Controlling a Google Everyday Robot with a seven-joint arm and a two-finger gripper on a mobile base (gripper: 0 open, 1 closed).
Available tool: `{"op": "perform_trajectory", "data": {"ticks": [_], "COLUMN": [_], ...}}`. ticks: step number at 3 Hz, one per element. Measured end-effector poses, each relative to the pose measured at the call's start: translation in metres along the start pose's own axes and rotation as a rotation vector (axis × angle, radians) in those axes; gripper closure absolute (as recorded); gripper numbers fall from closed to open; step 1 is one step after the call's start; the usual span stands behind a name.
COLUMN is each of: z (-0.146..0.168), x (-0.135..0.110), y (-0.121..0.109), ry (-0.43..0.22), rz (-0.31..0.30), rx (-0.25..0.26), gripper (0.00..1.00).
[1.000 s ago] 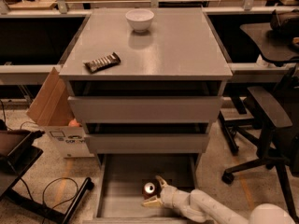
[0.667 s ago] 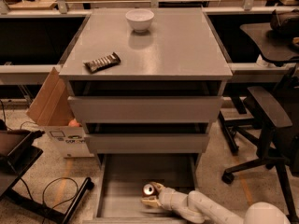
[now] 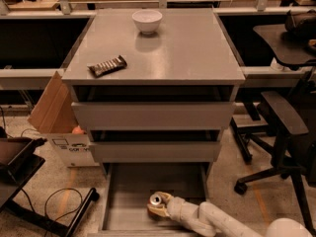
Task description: Pick coke can from bottom drawer and place on counter
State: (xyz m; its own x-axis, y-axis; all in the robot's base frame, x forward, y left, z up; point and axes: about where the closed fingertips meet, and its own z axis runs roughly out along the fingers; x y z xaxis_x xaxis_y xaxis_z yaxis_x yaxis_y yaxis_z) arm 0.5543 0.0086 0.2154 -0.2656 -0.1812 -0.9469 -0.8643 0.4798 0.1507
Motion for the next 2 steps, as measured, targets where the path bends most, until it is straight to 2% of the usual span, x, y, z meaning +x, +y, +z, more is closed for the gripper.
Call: {"op": "perform_trajectory", "data": {"ticks": [1,2], "z": [-0.022,-0.074], "x": [-0.06,-0.162], "y": [0.019,0.051], "ry": [-0.058,-0.064], "rz": [0.04,0.091], "rx": [-0.097,-0.217], "gripper": [1.0,1.0]}}
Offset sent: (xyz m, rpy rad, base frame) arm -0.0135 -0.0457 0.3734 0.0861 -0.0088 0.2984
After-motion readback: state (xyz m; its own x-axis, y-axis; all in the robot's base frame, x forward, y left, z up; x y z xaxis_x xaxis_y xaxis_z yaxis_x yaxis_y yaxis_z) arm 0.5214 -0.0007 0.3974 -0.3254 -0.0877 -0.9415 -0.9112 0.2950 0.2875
